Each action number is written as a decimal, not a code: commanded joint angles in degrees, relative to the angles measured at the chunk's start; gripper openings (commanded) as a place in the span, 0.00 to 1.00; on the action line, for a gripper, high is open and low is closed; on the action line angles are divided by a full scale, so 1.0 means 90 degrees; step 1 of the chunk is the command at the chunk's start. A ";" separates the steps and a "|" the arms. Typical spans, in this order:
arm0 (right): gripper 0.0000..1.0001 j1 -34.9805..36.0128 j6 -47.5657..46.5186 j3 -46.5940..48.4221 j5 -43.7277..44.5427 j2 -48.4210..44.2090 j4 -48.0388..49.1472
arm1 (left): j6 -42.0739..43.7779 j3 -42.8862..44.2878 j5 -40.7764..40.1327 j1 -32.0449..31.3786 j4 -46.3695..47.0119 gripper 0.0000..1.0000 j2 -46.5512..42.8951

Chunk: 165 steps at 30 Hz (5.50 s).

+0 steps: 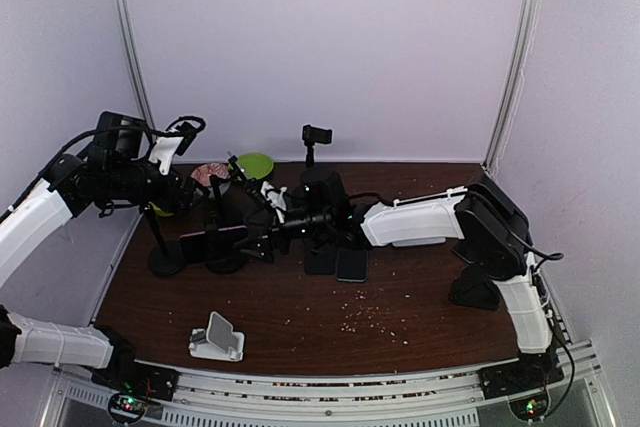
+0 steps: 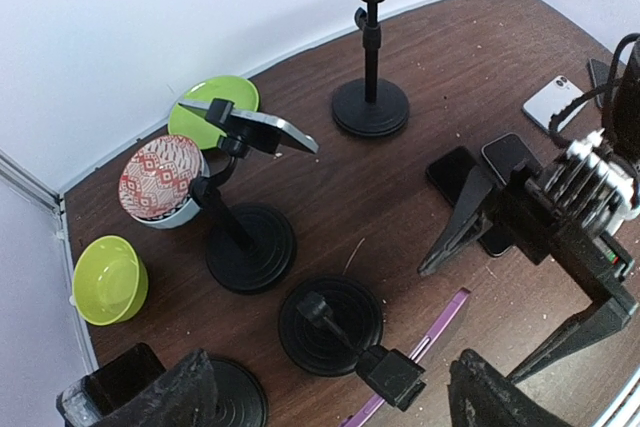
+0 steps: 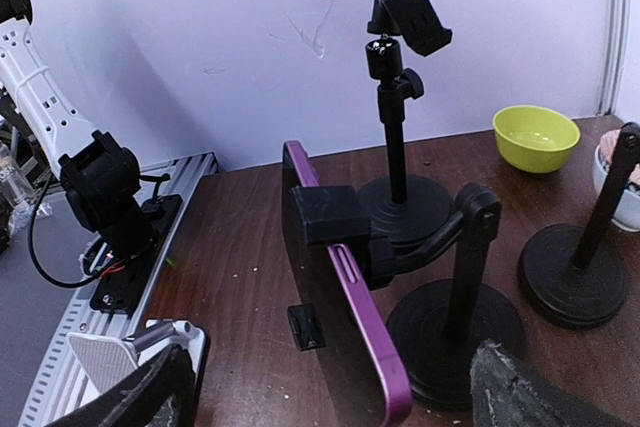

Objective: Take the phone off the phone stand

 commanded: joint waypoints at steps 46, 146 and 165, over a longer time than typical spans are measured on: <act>0.00 0.0206 0.1164 -0.1569 -0.0542 -0.1051 0.1714 | 0.0582 0.1136 0.2123 0.0047 -0.0484 0.82 0.0389; 0.00 0.1311 -0.0763 -0.3786 0.2926 -0.5178 -0.0704 | 0.1925 -0.1040 0.3951 -0.2525 0.2390 0.37 0.1043; 0.00 0.1319 -0.0873 -0.3817 0.3060 -0.5203 -0.0695 | 0.1834 -0.0911 0.3982 -0.2524 0.2304 0.18 0.1253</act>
